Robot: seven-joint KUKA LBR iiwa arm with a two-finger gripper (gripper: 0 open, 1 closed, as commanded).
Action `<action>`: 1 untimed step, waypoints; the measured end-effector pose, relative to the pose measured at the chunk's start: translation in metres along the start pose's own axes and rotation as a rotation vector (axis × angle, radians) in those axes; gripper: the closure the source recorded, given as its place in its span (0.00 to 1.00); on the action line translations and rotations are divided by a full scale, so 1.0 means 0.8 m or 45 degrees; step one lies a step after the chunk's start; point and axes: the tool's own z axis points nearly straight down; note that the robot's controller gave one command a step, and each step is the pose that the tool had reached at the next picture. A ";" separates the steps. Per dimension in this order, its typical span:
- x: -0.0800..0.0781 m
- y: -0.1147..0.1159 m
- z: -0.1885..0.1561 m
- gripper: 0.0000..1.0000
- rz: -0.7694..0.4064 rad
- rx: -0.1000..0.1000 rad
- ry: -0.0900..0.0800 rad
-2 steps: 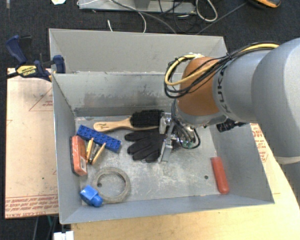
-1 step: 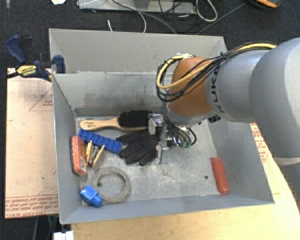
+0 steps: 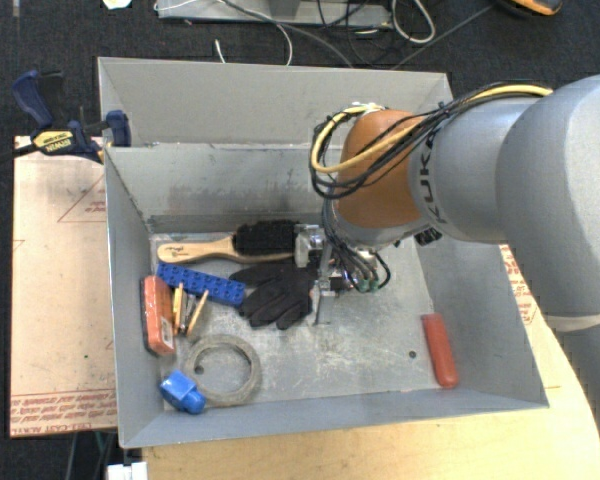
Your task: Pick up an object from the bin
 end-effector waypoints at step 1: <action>-0.011 0.015 0.003 0.00 0.351 0.005 0.013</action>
Offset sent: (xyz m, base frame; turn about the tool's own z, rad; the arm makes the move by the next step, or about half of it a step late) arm 0.0334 0.0539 -0.0002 -0.1557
